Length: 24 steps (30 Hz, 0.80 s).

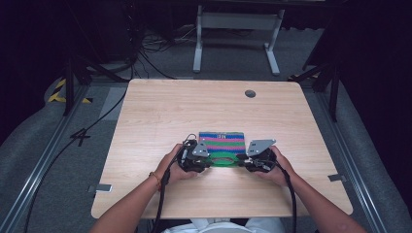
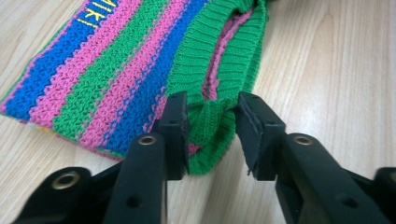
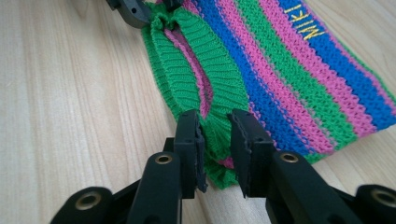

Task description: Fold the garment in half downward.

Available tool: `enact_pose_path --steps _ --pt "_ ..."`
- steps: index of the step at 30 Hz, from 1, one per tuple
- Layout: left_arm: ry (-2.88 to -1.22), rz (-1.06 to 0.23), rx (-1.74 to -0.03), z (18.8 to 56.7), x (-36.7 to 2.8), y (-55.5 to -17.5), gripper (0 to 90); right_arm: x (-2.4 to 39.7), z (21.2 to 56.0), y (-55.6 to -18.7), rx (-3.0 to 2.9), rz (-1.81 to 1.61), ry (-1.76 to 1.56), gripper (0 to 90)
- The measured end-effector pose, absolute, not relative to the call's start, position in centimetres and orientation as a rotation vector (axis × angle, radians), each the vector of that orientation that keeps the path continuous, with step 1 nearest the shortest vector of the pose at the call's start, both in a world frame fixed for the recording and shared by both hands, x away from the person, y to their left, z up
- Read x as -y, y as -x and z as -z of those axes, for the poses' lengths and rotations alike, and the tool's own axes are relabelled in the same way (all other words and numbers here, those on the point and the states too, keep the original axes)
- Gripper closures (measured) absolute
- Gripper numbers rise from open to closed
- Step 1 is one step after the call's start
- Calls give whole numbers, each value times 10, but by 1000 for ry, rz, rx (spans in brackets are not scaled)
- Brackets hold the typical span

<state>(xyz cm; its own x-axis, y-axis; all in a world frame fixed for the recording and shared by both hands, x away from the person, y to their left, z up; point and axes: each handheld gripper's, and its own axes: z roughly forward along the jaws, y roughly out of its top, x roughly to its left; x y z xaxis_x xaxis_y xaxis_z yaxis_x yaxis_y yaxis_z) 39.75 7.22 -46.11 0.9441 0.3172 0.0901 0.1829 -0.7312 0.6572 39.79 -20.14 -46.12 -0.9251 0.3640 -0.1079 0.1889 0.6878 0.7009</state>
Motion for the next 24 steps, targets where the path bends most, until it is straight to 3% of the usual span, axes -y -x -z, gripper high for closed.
enact_pose_path --steps 7,13,16,18,24 --pt "-2403 -303 -356 445 -83 -390 533 204 453 -392 -2654 -1032 -421 671" --pt "-2436 -347 -357 436 -97 -383 446 211 443 -389 -2633 -979 -428 538" --pt "-2456 -355 -356 434 -102 -381 412 213 441 -389 -2622 -973 -447 515" --pt "-2471 -393 -392 434 -109 -378 322 221 438 -387 -2608 -945 -475 453" --pt "-2482 -413 -476 434 -127 -372 296 236 436 -384 -2582 -932 -538 376"
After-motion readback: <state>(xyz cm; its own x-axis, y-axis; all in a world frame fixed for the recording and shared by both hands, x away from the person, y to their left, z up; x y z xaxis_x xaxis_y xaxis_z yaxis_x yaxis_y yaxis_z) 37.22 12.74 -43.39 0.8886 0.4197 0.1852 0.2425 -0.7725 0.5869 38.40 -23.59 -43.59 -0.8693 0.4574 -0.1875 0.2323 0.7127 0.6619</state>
